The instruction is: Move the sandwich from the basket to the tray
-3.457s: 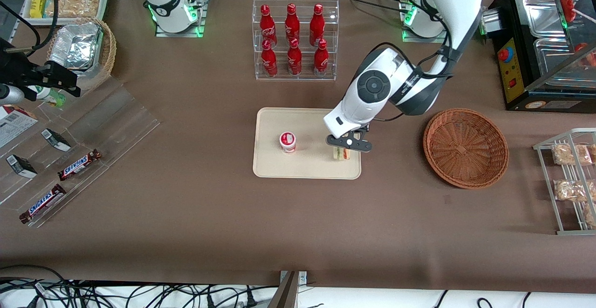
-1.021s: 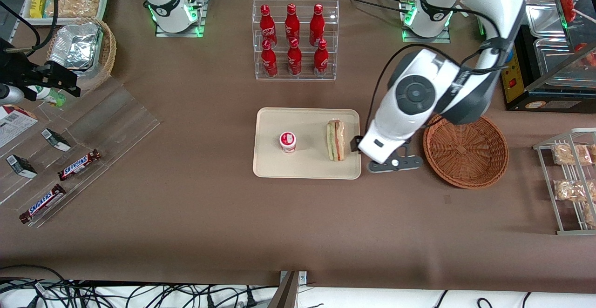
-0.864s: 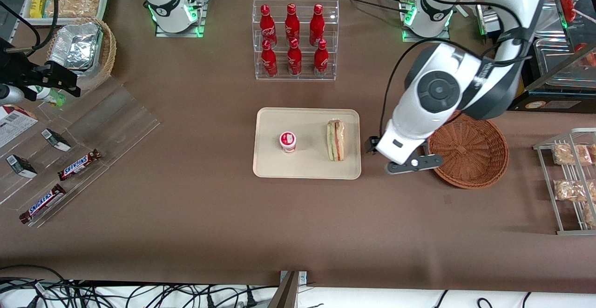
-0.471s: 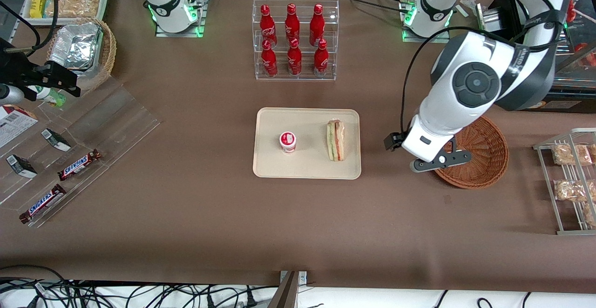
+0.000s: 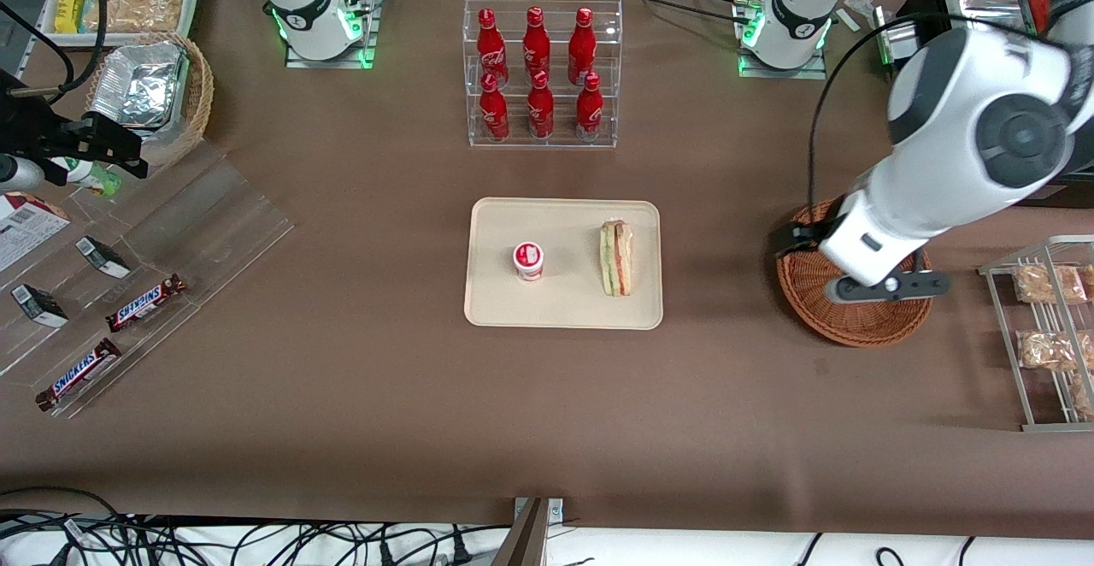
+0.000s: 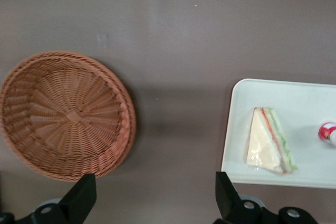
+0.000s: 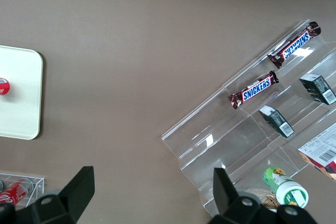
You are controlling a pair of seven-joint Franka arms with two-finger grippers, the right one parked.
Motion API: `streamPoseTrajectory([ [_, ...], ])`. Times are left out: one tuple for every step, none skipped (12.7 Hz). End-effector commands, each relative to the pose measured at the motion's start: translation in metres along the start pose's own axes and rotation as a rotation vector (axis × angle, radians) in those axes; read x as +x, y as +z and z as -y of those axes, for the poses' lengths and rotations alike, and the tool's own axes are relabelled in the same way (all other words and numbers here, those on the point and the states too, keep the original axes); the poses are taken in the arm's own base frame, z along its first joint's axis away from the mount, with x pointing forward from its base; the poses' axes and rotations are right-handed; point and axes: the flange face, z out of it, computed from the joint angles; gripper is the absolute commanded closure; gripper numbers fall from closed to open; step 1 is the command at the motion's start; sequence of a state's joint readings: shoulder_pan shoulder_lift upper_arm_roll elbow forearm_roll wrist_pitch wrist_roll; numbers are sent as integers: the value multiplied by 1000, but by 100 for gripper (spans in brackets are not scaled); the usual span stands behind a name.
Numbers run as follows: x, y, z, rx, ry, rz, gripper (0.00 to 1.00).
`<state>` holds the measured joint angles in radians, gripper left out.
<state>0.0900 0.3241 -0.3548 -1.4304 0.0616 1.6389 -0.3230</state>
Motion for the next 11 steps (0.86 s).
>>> streamPoseTrajectory([
  [-32,-41,50,-12,95,11,0],
  [-39,-51,66,-4,129,20,0],
  [-47,-62,82,2,153,25,0],
  [-52,-71,91,4,168,20,0],
  [-58,-80,97,7,178,9,0],
  [-63,-88,98,9,178,0,0],
  [-65,-90,97,9,176,-3,0],
  [-66,-90,97,9,181,0,0],
  [-66,-90,97,9,181,1,0],
  [-65,-90,97,8,181,3,0],
  [-65,-89,97,8,181,9,0],
])
